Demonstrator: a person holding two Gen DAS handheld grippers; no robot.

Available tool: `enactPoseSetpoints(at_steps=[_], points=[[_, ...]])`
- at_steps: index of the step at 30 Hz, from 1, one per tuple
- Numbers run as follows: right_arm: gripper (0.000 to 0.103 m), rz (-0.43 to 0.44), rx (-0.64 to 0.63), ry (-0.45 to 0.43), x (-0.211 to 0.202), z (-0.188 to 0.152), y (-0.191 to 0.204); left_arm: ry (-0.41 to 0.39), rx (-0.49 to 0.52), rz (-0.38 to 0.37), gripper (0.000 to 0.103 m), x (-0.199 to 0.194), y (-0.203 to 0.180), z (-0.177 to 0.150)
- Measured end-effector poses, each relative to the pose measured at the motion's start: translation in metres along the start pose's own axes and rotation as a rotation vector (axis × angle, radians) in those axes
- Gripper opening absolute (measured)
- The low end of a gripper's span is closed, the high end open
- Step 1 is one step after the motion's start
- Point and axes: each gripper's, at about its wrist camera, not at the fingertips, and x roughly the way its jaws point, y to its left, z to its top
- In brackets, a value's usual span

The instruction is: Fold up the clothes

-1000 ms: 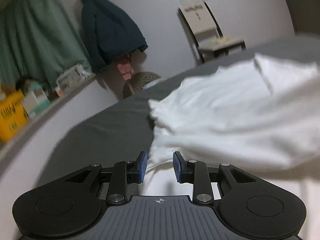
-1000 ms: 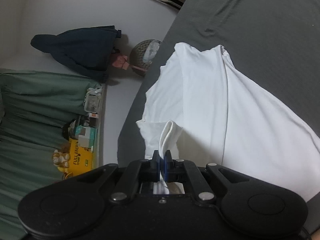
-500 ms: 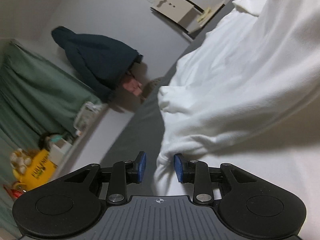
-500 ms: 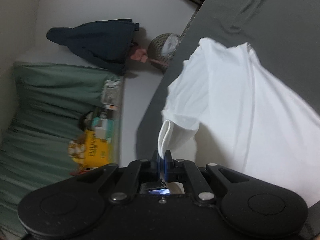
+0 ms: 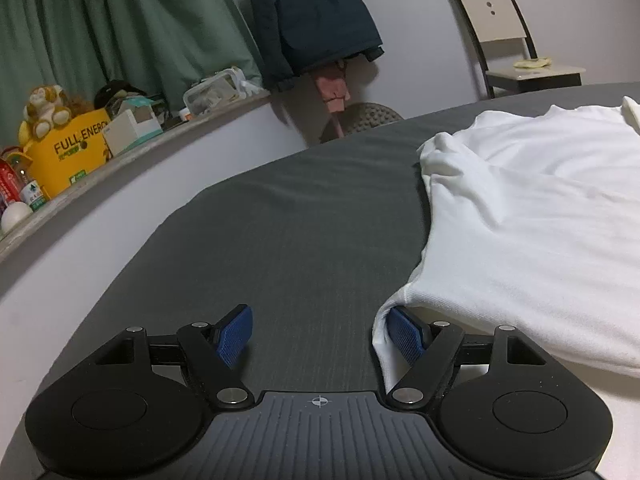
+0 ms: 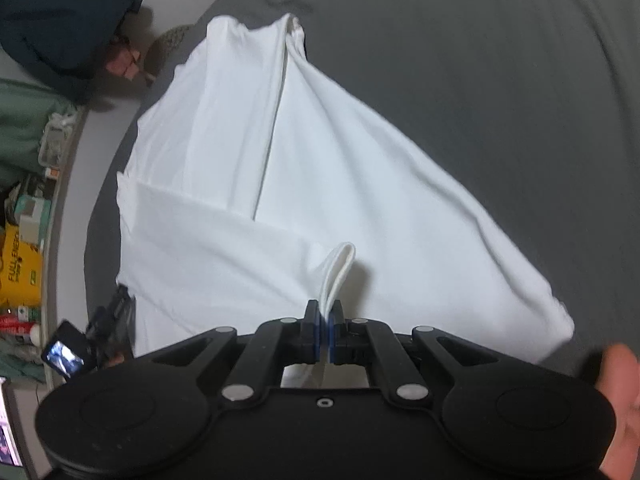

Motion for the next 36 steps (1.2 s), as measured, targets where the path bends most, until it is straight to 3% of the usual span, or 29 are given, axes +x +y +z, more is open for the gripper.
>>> enactPoseSetpoints(at_steps=[6,12,13,15,16,18,21,23,27,31,36], points=[[0.005,0.002,-0.041,0.072,-0.002,-0.016,0.000,0.020,-0.067,-0.003,0.075,0.007,0.008,-0.002],[0.007,-0.049,-0.162,0.052,0.013,-0.018,0.000,0.072,-0.202,-0.043,0.075,0.019,0.025,-0.005],[0.011,-0.066,-0.190,0.040,0.010,-0.017,0.005,0.079,-0.209,-0.045,0.075,0.019,0.027,-0.006],[0.042,-0.135,-0.266,-0.015,-0.001,-0.012,0.018,0.095,-0.211,-0.049,0.075,0.019,0.030,-0.007],[0.049,-0.171,-0.307,-0.069,-0.011,-0.008,0.024,0.105,-0.204,-0.047,0.075,0.018,0.031,-0.007],[0.054,-0.196,-0.418,-0.187,-0.029,0.005,0.042,0.130,-0.177,-0.025,0.075,0.013,0.033,-0.006],[0.054,-0.046,-0.581,-0.239,-0.032,0.035,0.087,0.147,-0.160,0.026,0.075,0.000,0.039,-0.001],[0.054,0.110,-0.665,-0.208,-0.014,0.058,0.129,0.101,-0.212,-0.011,0.075,-0.009,0.045,0.003],[0.049,0.301,-0.791,-0.081,0.060,0.099,0.217,0.009,-0.276,-0.190,0.075,-0.010,0.043,0.010],[0.041,0.287,-0.899,-0.035,0.144,0.131,0.295,0.004,-0.316,-0.255,0.075,0.006,0.029,0.007],[0.041,0.233,-0.913,0.029,0.219,0.167,0.338,-0.050,-0.326,-0.317,0.075,0.014,0.020,0.000]])
